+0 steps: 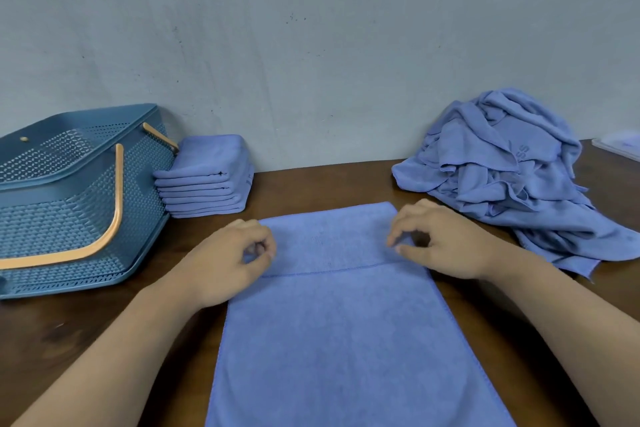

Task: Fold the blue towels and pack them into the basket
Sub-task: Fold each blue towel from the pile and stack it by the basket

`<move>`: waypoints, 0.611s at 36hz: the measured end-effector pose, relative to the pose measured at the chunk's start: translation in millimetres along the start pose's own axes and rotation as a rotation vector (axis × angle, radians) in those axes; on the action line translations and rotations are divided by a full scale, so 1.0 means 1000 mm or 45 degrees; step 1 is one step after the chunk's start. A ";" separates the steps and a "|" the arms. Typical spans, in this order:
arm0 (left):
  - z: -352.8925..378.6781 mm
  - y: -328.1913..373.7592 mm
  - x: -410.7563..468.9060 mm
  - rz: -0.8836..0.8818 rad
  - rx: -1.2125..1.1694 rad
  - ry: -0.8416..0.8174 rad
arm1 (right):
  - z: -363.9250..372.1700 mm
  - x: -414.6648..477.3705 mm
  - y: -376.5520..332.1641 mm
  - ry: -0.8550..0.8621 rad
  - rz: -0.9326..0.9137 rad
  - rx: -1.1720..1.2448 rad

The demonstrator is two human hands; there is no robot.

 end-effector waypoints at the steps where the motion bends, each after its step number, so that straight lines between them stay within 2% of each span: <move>1: 0.001 0.001 -0.001 0.013 0.027 -0.072 | 0.000 -0.002 -0.004 -0.064 -0.023 -0.015; 3: 0.003 -0.001 -0.003 -0.014 0.096 -0.176 | 0.001 -0.004 -0.007 -0.155 -0.024 -0.081; 8: 0.009 0.000 -0.005 -0.003 0.183 -0.281 | 0.007 -0.003 -0.006 -0.190 0.026 -0.141; 12: 0.010 0.006 -0.004 0.056 0.153 -0.245 | 0.011 -0.003 -0.009 -0.218 0.012 -0.167; 14: 0.005 0.011 -0.003 0.084 0.029 -0.187 | 0.009 -0.005 -0.013 -0.213 -0.003 -0.132; 17: -0.002 0.021 -0.004 0.079 -0.382 -0.142 | 0.000 -0.006 -0.023 -0.177 -0.019 0.272; 19: -0.007 0.019 -0.004 0.008 -0.617 -0.045 | -0.009 -0.004 -0.026 -0.035 0.060 0.563; 22: -0.009 0.002 0.004 -0.273 -0.841 0.290 | -0.005 0.003 -0.012 0.216 0.351 0.791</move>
Point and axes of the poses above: each hand's wrist, its own x-axis towards the middle knuckle, its own z-axis out of the palm, y = z × x, the point moved 5 cm from there along x, towards the middle knuckle, and after that the axes turned 6 degrees about z, right-handed, at the moved point
